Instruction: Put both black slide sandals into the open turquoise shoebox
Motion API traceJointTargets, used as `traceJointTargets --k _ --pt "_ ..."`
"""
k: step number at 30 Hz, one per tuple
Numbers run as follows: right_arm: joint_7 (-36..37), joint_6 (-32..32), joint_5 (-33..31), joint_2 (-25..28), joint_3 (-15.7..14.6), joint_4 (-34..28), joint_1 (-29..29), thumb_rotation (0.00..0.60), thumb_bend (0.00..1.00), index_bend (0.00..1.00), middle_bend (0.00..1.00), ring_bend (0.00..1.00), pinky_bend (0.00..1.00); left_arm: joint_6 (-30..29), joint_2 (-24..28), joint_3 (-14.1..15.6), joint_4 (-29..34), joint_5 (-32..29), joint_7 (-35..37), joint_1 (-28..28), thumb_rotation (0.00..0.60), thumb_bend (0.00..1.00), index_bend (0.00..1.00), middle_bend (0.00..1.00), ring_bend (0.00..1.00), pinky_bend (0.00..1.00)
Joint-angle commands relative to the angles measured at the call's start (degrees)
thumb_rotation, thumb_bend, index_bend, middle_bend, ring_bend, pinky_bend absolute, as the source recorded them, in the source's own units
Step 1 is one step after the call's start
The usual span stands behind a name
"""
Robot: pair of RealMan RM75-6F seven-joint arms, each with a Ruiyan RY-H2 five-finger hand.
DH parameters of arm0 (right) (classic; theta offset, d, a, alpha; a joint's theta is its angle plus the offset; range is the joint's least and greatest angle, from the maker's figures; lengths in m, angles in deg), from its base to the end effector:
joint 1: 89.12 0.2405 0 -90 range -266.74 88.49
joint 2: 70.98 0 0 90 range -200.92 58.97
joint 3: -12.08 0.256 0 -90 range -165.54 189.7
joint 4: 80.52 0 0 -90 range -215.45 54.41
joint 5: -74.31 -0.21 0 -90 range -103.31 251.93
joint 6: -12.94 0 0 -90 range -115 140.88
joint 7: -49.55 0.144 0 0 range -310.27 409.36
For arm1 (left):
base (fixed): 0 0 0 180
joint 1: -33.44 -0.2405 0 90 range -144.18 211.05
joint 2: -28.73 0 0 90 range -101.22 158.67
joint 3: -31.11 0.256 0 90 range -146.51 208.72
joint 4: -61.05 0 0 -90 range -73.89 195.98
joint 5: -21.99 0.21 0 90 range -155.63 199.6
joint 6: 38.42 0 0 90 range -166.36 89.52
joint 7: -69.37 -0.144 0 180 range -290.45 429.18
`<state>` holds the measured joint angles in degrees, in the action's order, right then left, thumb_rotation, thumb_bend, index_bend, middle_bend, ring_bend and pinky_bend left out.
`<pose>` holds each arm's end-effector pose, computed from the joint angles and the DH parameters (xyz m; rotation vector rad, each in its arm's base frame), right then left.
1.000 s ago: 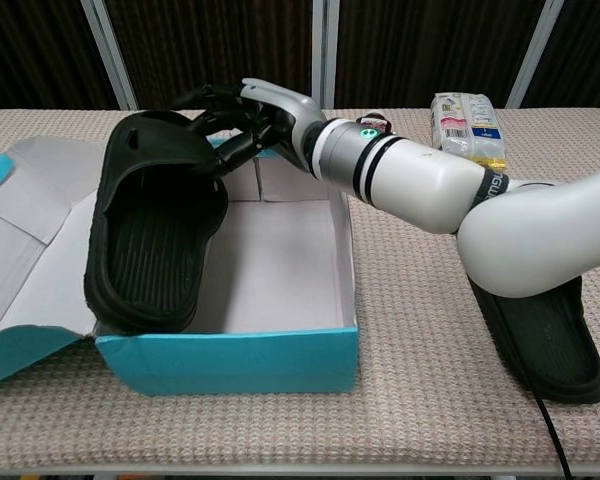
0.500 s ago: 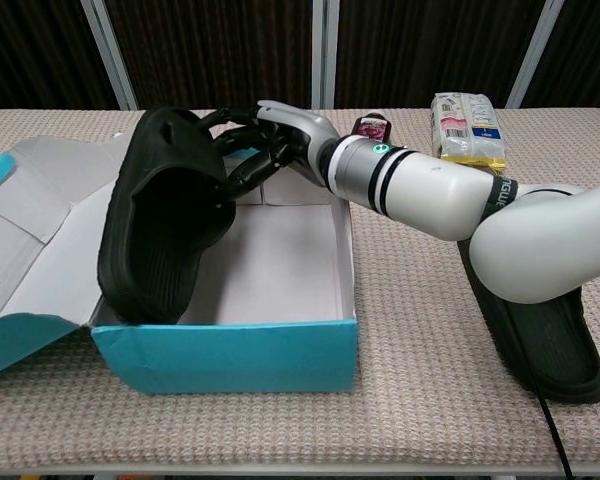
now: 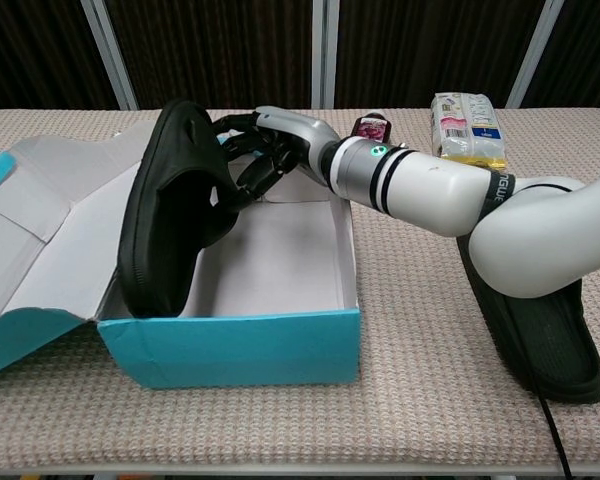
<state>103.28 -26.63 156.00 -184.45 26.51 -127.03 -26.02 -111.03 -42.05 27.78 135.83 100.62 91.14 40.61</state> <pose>-0.0388 -0.3941 -0.1313 1.8269 -1.8456 1.4028 -0.3828 0.1976 0.1392 -1.2355 -1.2238 -0.8899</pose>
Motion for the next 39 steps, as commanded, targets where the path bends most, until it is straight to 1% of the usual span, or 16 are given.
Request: traceJointTargets --k 1,4,7,9,12,15,19,23,30,36,39 --pt "-1.97 0.91 -0.27 1.33 -0.08 -1.64 0.32 0.600 0.03 0.22 0.49 0.14 0.28 -0.02 -0.01 -0.02 0.01 0.07 0.12 0.02 0.600 0.17 0.22 0.20 0.13 0.24" --pt "-3.94 2.63 -0.30 3.05 -0.58 -3.43 0.74 0.600 0.01 0.14 0.44 0.12 0.27 0.01 -0.06 -0.05 -0.03 0.12 0.23 0.07 0.600 0.17 0.22 0.20 0.13 0.24" --pt "-5.50 4.87 -0.77 4.84 -0.87 -5.30 1.19 0.600 0.00 0.03 0.35 0.06 0.23 -0.02 -0.06 -0.06 0.02 0.17 0.28 0.08 0.600 0.17 0.22 0.20 0.13 0.24" --pt "-6.44 5.89 -1.22 5.74 -0.91 -6.46 1.32 0.600 0.00 0.00 0.31 0.03 0.20 0.00 0.01 -0.14 0.16 0.08 0.28 0.11 0.600 0.17 0.22 0.20 0.13 0.24" --pt "-7.58 7.27 -1.56 6.97 -1.16 -7.93 1.51 0.600 0.00 0.00 0.26 0.00 0.18 0.09 0.12 -0.29 0.38 -0.10 0.36 0.15 0.600 0.17 0.22 0.20 0.13 0.24" --pt "-9.03 8.81 -1.85 8.34 -1.57 -9.35 1.73 0.600 0.00 0.00 0.22 0.00 0.16 0.33 0.18 -0.38 0.54 -0.28 0.37 0.26 0.600 0.17 0.22 0.20 0.13 0.24" --pt "-11.09 10.19 -3.00 8.93 -1.59 -10.07 1.81 0.600 0.00 0.00 0.19 0.00 0.15 0.52 0.21 -0.43 0.76 -0.34 0.09 0.40 0.600 0.17 0.22 0.20 0.13 0.24" --pt "-12.30 12.17 -3.48 9.84 -1.69 -11.19 2.37 0.600 0.00 0.00 0.13 0.00 0.14 0.26 0.25 -0.49 0.95 -0.40 0.01 0.27 0.600 0.17 0.22 0.20 0.13 0.24" --pt "-15.05 10.21 -3.93 11.71 -0.84 -14.01 1.69 0.600 0.00 0.00 0.11 0.00 0.13 0.78 0.31 -0.53 1.03 -0.46 0.13 0.54 0.600 0.17 0.22 0.20 0.13 0.24" --pt "-20.48 10.75 -5.38 14.51 -0.58 -16.82 1.92 0.600 0.00 0.00 0.09 0.00 0.11 0.79 0.36 -0.56 1.27 -0.46 0.00 0.61 0.600 0.17 0.22 0.20 0.13 0.24" --pt "-23.32 10.30 -6.40 16.03 -0.43 -19.27 1.59 0.600 0.00 0.00 0.08 0.00 0.11 0.49 0.42 -0.47 1.43 -0.25 -0.02 0.50 0.600 0.17 0.22 0.20 0.13 0.24"
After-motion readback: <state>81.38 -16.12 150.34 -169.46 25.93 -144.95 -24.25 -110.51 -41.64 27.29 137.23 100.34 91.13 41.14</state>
